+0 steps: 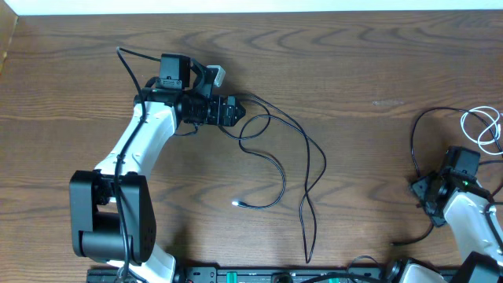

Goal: Untangle cables

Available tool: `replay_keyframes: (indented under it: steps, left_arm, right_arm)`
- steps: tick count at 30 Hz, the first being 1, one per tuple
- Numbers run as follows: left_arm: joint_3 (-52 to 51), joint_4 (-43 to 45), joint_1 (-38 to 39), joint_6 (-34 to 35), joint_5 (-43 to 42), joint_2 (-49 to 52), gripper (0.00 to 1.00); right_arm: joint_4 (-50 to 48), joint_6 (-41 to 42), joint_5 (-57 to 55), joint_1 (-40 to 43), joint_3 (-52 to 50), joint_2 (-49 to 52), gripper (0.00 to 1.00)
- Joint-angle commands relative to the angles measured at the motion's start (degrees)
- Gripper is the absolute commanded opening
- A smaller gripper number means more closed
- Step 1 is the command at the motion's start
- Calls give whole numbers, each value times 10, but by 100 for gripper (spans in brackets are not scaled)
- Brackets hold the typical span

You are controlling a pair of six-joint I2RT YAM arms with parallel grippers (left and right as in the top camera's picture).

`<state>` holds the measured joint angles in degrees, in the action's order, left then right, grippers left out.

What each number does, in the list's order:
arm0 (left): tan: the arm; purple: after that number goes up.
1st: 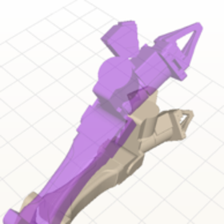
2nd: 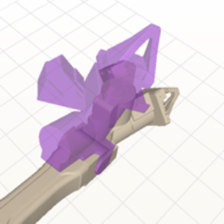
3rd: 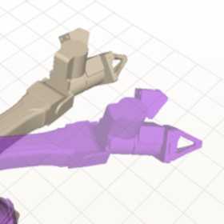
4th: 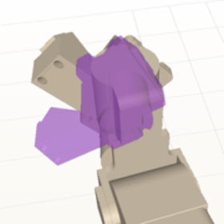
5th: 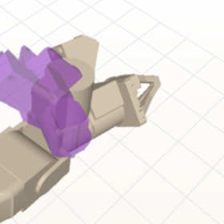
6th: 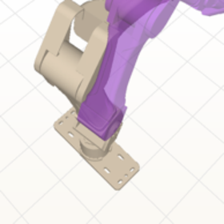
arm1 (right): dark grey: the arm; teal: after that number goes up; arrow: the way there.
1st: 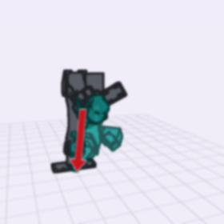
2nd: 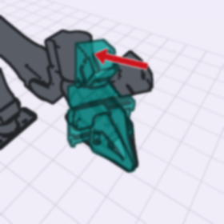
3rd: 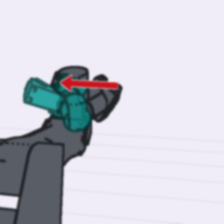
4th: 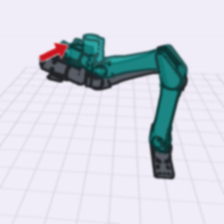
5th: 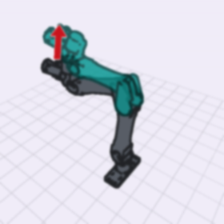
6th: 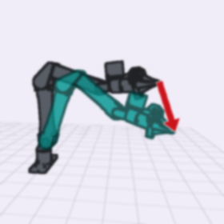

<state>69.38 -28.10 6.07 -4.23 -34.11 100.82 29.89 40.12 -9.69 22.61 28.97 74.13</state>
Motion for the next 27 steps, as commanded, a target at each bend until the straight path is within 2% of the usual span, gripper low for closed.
replay_keyframes:
  steps: [1,3,6,7,10,14,18,27]
  left_arm:
    - [-7,-1,-1,5,5,-8,98]
    - [-7,-1,-1,5,5,-8,98]
    - [-7,-1,-1,5,5,-8,98]
    - [-7,-1,-1,5,5,-8,98]
    - [-7,-1,-1,5,5,-8,98]
    - [-7,-1,-1,5,5,-8,98]
    - [-7,0,-1,5,5,-8,98]
    - [-7,0,-1,5,5,-8,98]
  right_arm:
    - [-11,1,21,0,-43,9,64]
    - [-33,1,23,0,-57,9,55]
    - [-38,1,24,0,-63,9,50]
    - [-39,1,24,0,-63,9,51]
    - [-43,-1,24,0,-57,9,75]
    - [-28,-60,23,0,-31,9,77]
    - [2,-68,24,0,-2,9,83]
    - [123,-111,28,-13,52,9,89]
